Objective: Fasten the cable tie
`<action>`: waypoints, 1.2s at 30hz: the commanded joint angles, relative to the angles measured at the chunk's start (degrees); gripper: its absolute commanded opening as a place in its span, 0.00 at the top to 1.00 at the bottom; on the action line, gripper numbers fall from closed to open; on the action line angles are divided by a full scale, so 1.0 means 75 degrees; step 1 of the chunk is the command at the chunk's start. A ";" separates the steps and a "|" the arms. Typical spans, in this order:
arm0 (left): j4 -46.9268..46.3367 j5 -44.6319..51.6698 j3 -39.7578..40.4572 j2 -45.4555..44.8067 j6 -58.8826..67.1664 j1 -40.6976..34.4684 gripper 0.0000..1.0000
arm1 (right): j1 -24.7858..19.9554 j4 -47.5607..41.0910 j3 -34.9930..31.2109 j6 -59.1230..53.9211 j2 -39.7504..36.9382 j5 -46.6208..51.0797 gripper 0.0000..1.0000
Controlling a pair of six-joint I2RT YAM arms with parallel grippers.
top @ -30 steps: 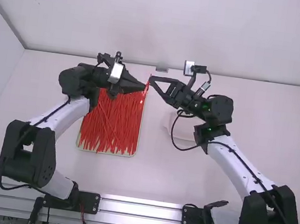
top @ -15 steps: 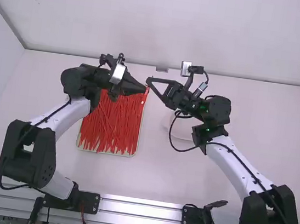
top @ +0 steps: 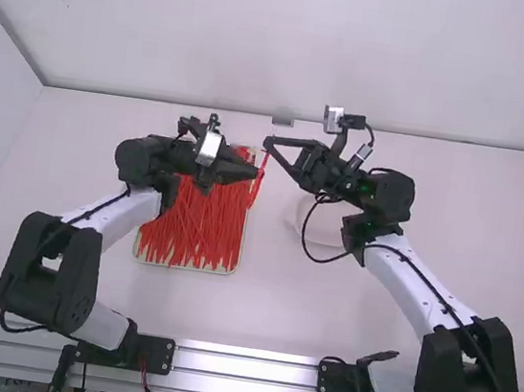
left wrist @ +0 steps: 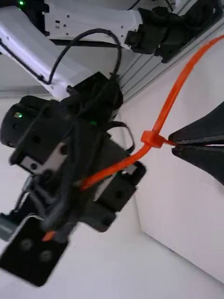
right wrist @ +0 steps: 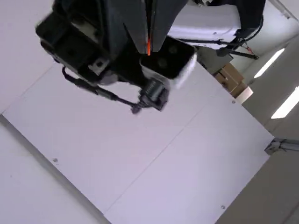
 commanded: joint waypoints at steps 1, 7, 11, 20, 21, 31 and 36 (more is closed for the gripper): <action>0.0052 0.0705 -0.0551 0.0061 0.0236 -0.0035 0.99 | -0.0189 0.0466 0.0219 0.0405 -0.0187 0.0364 1.00; 0.0268 0.0647 -0.1480 0.0061 0.0682 -0.0032 0.99 | -0.0609 0.0985 0.0219 0.0866 -0.0187 0.0338 1.00; 0.0420 0.0600 -0.1900 0.0061 0.0924 -0.0029 0.99 | -0.0868 0.1177 0.0219 0.1014 -0.0187 0.0312 1.00; 0.0376 0.0627 -0.2055 0.0061 0.0979 -0.0079 0.99 | -0.1017 0.1204 0.0219 0.1014 -0.0187 0.0306 1.00; 0.0376 0.0618 -0.2055 0.0061 0.0976 -0.0076 0.98 | -0.1003 0.1204 0.0219 0.1014 -0.0187 0.0297 1.00; 0.0399 0.0629 -0.2055 0.0061 0.0979 -0.0073 0.98 | -0.1070 0.1215 0.0219 0.1017 -0.0187 0.0283 0.84; 0.0408 0.0615 -0.2020 0.0061 0.0973 0.0070 0.98 | -0.1157 0.1212 0.0219 0.1005 -0.0187 0.0105 0.48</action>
